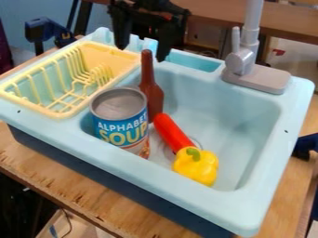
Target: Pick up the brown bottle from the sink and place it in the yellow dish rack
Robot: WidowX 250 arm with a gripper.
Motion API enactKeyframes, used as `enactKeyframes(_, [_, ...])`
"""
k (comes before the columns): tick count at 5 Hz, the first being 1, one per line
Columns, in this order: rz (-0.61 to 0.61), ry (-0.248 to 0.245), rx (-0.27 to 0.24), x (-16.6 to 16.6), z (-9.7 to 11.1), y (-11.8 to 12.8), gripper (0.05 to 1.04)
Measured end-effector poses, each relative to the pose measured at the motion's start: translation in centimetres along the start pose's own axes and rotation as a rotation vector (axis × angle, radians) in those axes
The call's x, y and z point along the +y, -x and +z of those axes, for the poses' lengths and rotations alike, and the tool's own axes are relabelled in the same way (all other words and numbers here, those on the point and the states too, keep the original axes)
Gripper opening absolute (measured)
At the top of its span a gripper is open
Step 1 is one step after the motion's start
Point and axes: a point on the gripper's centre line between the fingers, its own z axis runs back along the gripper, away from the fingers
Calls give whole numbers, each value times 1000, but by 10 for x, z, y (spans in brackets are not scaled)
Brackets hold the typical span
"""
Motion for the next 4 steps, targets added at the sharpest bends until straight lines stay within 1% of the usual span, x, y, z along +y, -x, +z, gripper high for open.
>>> enactKeyframes(1, [15,19,23,1,-9,-3,1003])
enactKeyframes(2, [18,68,2,-5,-13,-7,1003])
enactKeyframes(3, [47,87,17,-2,-18,-6,947])
enactKeyframes(4, [64,137,34,-10,-24,-2,662])
